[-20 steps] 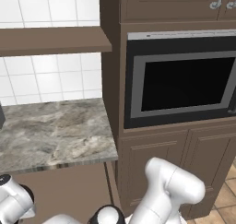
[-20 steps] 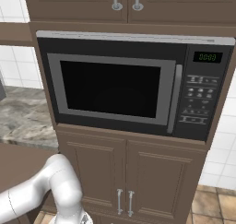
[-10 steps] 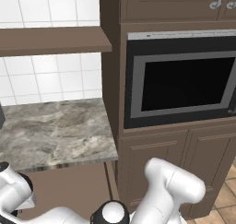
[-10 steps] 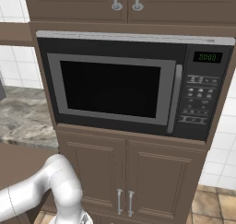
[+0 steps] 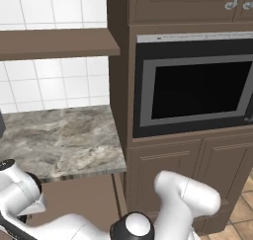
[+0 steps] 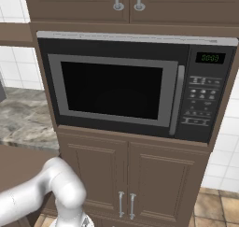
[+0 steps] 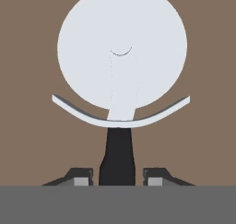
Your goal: Take the pizza cutter from the drawer on the left and place it on the dining counter for cutting.
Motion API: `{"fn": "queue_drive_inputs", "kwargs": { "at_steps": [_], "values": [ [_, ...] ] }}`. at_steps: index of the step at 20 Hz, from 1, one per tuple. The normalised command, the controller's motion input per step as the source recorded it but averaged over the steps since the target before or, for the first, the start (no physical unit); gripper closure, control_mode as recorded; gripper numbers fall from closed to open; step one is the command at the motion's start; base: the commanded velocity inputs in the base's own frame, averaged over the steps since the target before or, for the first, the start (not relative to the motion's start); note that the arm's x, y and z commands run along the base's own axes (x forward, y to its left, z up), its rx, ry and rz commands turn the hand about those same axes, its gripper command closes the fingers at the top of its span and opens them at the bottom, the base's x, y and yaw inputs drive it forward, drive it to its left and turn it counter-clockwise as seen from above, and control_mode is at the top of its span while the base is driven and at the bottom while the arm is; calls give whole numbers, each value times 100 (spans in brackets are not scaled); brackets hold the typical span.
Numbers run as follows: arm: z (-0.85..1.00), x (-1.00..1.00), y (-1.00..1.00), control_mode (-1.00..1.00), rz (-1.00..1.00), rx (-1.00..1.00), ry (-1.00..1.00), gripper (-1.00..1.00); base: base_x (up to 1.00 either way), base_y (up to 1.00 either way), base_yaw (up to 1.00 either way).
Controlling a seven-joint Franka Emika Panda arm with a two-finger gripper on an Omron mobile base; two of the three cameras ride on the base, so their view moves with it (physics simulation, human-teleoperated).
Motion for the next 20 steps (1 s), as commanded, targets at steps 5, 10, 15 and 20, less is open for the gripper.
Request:
{"fn": "queue_drive_inputs", "kwargs": {
  "at_steps": [5,10,15,20],
  "values": [
    [40,-23,-56,-100,0,0,-2,100,0,0,0],
    [22,-24,-70,-100,0,0,-12,100,0,0,0],
    [41,-1,-60,-100,0,1,-12,100,0,0,0],
    [80,-1,-42,-100,0,1,0,100,0,0,0]
  ]
}}
